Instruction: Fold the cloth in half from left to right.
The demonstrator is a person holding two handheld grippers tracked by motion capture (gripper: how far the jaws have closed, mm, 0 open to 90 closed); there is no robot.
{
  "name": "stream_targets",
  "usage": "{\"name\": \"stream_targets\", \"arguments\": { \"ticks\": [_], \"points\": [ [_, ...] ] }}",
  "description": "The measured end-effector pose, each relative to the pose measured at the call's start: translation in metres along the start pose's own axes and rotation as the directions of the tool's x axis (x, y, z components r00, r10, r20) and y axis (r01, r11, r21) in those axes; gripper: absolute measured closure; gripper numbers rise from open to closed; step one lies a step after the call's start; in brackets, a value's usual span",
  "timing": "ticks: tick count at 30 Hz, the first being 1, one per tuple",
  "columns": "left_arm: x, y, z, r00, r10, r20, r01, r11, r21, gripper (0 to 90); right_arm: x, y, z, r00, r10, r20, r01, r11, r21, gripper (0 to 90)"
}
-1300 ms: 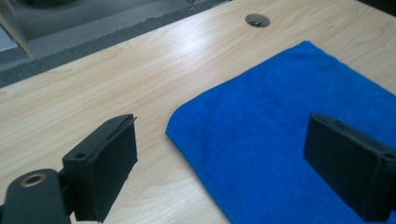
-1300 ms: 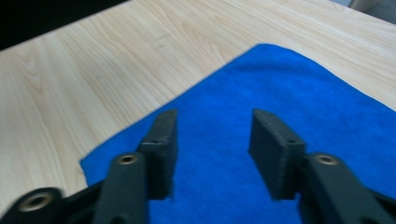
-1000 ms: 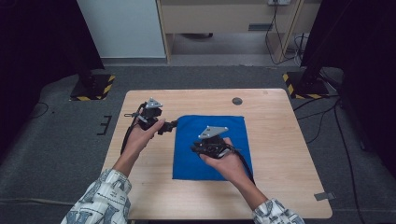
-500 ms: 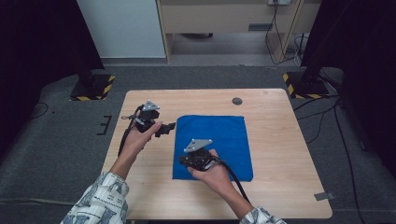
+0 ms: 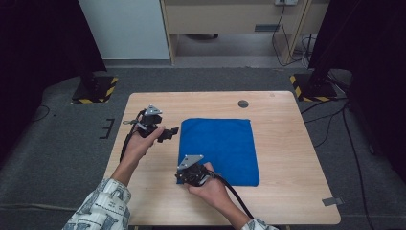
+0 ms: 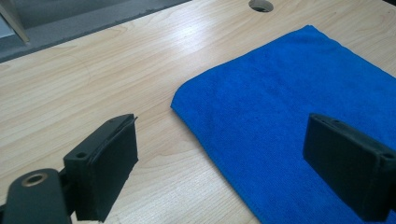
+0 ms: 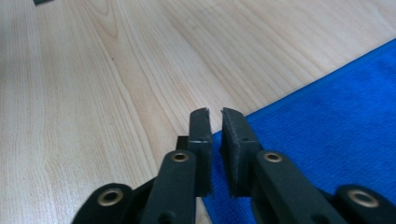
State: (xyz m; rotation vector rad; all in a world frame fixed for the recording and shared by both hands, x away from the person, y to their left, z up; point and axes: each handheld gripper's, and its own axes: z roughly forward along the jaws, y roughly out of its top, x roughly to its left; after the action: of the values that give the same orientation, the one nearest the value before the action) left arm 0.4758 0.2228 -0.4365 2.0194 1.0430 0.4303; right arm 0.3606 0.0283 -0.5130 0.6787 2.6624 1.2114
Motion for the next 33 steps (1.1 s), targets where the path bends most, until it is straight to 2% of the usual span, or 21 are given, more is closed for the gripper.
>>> {"name": "stream_targets", "arguments": {
  "ticks": [8, 13, 16, 22, 25, 29, 32, 33],
  "points": [
    [0.001, -0.001, -0.001, 1.0000, -0.001, -0.001, 0.001, 1.0000, -0.002, 9.4, 0.006, 0.000, 0.007, 0.9984, -0.050, 0.027, 0.049, 0.998, 0.036, 72.4],
    [0.003, -0.002, -0.003, 1.0000, -0.005, -0.005, 0.005, 1.0000, -0.004, 9.4, 0.007, 0.000, 0.009, 0.9992, -0.033, 0.025, 0.032, 0.999, 0.037, 65.7],
    [0.004, -0.003, -0.003, 1.0000, -0.006, -0.006, 0.006, 1.0000, -0.004, 9.5, 0.008, -0.001, 0.012, 0.9984, -0.050, 0.025, 0.049, 0.998, 0.051, 63.3],
    [0.004, -0.002, -0.005, 1.0000, -0.004, -0.004, 0.004, 1.0000, -0.004, 9.6, 0.008, -0.002, 0.015, 0.9983, -0.050, 0.028, 0.048, 0.996, 0.081, 56.8],
    [0.004, -0.002, -0.006, 1.0000, -0.005, -0.005, 0.005, 1.0000, -0.006, 9.6, 0.007, -0.003, 0.015, 0.9987, -0.044, 0.027, 0.042, 0.996, 0.078, 56.8],
    [0.005, -0.003, -0.007, 0.9999, -0.006, -0.009, 0.006, 1.0000, -0.003, 9.6, 0.005, -0.004, 0.015, 0.9984, -0.038, 0.041, 0.035, 0.997, 0.074, 64.4],
    [0.006, -0.003, -0.006, 0.9999, -0.007, -0.011, 0.007, 1.0000, -0.001, 9.6, 0.002, -0.004, 0.013, 0.9984, -0.027, 0.049, 0.023, 0.997, 0.076, 74.6],
    [0.006, -0.003, -0.006, 0.9999, -0.007, -0.011, 0.007, 1.0000, -0.001, 9.6, 0.002, -0.004, 0.013, 0.9984, -0.027, 0.049, 0.023, 0.997, 0.076, 74.6]
  ]
}}
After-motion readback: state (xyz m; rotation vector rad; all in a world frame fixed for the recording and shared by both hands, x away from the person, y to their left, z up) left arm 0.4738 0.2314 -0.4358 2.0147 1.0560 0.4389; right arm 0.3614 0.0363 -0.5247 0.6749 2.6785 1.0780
